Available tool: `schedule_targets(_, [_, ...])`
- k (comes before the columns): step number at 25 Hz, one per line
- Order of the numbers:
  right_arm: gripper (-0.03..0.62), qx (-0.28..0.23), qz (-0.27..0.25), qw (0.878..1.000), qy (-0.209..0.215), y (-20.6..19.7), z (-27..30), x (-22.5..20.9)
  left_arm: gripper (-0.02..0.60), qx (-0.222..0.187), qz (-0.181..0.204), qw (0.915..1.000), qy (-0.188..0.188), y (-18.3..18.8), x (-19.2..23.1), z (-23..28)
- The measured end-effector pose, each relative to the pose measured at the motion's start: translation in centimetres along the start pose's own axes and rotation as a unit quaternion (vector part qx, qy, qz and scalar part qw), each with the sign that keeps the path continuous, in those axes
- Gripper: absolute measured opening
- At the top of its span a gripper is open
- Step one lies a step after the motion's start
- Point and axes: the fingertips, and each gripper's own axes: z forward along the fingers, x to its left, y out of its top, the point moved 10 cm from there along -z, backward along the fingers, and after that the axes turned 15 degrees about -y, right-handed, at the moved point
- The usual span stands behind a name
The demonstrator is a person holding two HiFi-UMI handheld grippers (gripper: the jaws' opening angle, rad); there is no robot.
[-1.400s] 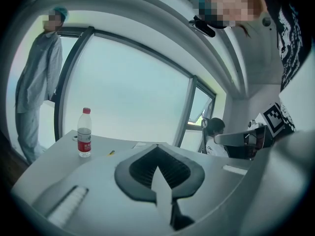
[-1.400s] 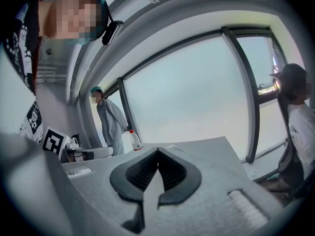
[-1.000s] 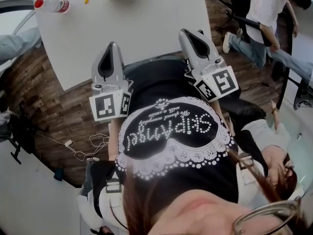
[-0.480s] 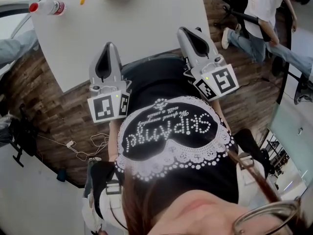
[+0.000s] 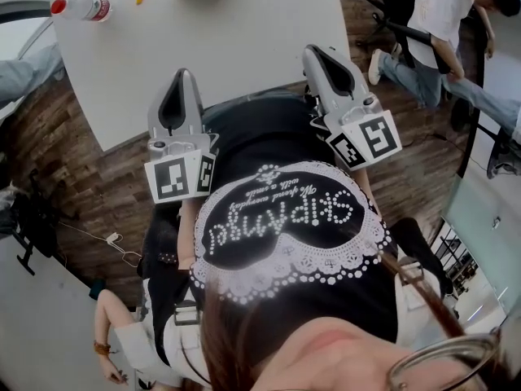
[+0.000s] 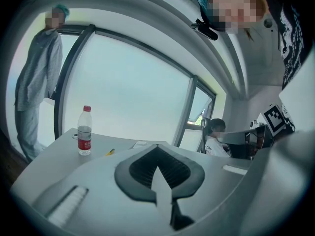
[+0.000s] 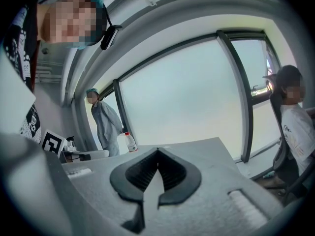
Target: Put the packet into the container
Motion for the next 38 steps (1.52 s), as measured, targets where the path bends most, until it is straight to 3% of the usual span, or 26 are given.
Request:
schedule_targets(10, [-0.005,-0.015,-0.004,0.997,-0.072,1.4,-1.5,-2.8,0.003,-0.002,-0.009,0.9999,0.005,0.1,0.8,-0.3])
schedule_targets(27, [-0.005,-0.013,-0.021,0.994,-0.103,1.9,-1.6,-2.9,0.003,-0.002,-0.016,0.9999,0.005,0.3,1.7,-0.2])
schedule_targets(38, [-0.005,-0.010,-0.024,0.996,-0.091,1.8,-0.6,-1.6,0.003,-0.007,-0.028,0.9995,0.017,0.2,2.5,-0.7])
